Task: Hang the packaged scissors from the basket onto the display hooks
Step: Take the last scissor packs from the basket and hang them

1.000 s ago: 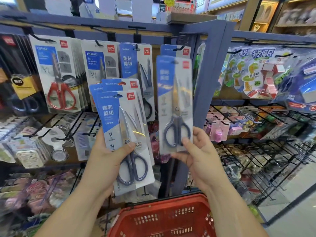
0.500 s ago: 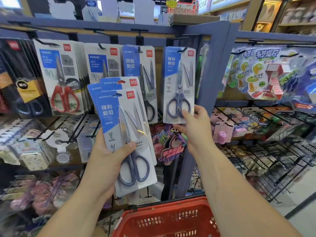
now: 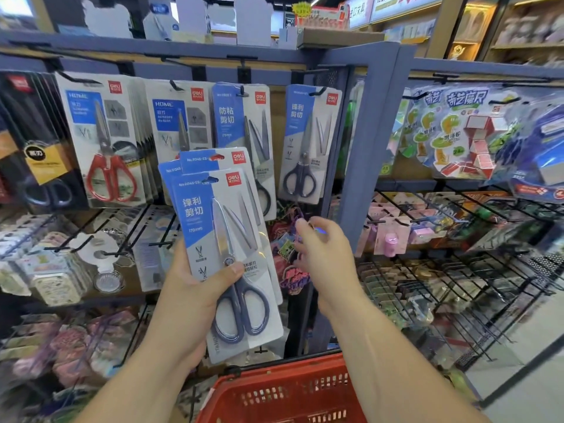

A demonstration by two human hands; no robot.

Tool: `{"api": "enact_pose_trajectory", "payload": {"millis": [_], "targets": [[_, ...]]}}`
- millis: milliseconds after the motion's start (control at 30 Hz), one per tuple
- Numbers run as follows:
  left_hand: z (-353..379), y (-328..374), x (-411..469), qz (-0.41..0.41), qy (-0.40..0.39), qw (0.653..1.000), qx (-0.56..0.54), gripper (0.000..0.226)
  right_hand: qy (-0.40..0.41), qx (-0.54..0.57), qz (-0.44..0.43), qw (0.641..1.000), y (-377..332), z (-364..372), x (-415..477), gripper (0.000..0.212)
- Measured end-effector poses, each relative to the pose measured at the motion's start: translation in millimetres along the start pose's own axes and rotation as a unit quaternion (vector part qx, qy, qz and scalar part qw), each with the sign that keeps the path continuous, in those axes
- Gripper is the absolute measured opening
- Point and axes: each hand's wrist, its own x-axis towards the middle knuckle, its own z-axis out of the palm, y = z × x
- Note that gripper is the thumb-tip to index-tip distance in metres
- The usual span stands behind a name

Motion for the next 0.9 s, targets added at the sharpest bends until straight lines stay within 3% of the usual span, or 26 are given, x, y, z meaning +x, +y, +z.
{"api": "enact_pose_trajectory", "payload": {"millis": [67, 167, 267, 467, 567, 700, 900], "targets": [[4, -3, -3, -0.007, 0.003, 1.000, -0.019, 0.054, -0.100, -0.006, -0.019, 0.995, 5, -2, -31, 0.035], [13, -8, -6, -0.023, 0.022, 0.998, -0.053, 0.049, -0.192, -0.016, -0.042, 0.980, 19, -1, -61, 0.054], [24, -12, -11, -0.036, 0.038, 0.997, -0.064, 0.046, -0.177, 0.025, -0.041, 0.983, 30, -2, -70, 0.062], [41, -12, -22, -0.074, 0.031, 0.978, -0.194, 0.031, -0.065, 0.121, -0.054, 0.989, 38, -8, -66, 0.035], [44, -16, -25, -0.069, 0.041, 0.986, -0.145, 0.031, -0.037, 0.129, -0.048, 0.990, 42, -10, -65, 0.035], [39, -20, -21, -0.060, 0.057, 0.991, -0.105, 0.034, -0.086, 0.099, -0.035, 0.991, 43, -19, -64, 0.024], [17, -20, -9, -0.020, 0.113, 0.993, -0.011, 0.032, -0.075, 0.057, -0.095, 0.991, 24, -36, -41, 0.009]]}}
